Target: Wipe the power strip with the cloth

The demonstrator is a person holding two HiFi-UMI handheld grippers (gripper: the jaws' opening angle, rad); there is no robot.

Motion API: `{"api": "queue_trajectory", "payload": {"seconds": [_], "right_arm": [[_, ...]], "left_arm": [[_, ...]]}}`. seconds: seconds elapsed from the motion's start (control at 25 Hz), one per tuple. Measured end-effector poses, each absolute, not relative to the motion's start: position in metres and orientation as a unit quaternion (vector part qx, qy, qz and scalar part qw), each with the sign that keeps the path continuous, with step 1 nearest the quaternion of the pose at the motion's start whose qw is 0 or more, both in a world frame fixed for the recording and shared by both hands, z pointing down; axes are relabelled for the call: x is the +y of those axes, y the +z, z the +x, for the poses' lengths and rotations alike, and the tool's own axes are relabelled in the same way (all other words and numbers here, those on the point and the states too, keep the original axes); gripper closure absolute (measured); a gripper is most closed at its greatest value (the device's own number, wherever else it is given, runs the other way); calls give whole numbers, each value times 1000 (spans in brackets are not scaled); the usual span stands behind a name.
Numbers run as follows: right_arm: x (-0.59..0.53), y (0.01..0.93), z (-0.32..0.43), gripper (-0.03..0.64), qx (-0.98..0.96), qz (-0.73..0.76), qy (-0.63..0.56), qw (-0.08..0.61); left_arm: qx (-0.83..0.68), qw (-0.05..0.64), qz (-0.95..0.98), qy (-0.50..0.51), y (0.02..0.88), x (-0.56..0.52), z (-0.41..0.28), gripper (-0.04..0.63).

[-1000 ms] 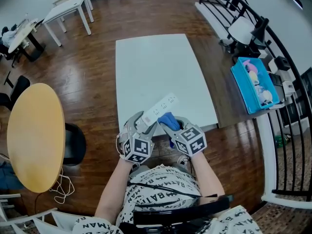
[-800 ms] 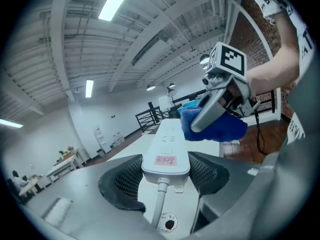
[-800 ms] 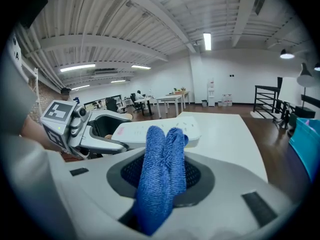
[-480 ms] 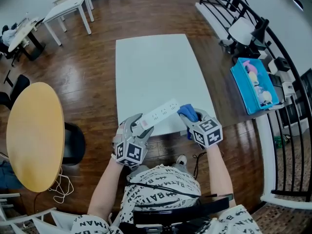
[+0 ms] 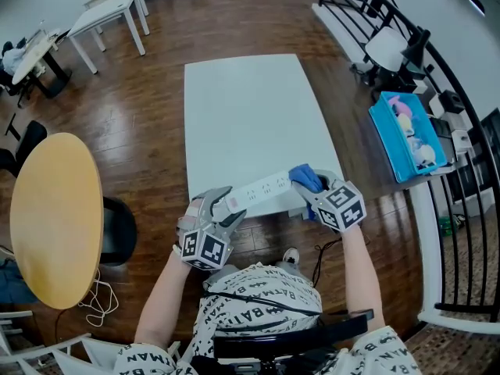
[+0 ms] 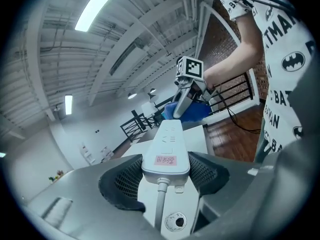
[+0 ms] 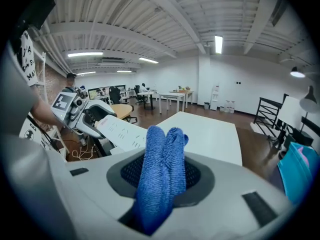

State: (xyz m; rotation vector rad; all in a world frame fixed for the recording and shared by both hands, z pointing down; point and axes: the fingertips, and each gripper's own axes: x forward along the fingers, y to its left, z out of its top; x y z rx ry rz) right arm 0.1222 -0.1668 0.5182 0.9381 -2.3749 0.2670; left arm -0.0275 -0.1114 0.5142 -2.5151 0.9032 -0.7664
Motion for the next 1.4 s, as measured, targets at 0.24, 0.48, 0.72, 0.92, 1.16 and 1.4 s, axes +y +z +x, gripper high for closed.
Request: {"api": "queue_trajectory", "payload": {"seconds": [0.24, 0.48, 0.72, 0.92, 1.16, 1.4], "right_arm": [[-163, 514, 120, 485, -898, 282, 69, 330], [-139, 525, 119, 485, -882, 160, -10, 443], [-109, 525, 87, 483, -875, 46, -50, 478], [-93, 516, 43, 483, -888, -7, -67, 455], [-90, 508, 11, 484, -891, -31, -88, 444], [-94, 513, 16, 483, -888, -30, -82, 452]], "left_arm": [[274, 226, -887, -296, 513, -98, -21, 308], [227, 271, -875, -330, 523, -86, -11, 307], [181, 290, -876, -342, 534, -72, 6, 307], [158, 291, -879, -343, 538, -65, 20, 308], [160, 289, -879, -343, 538, -66, 22, 308], [160, 294, -878, -343, 538, -67, 14, 308]]}}
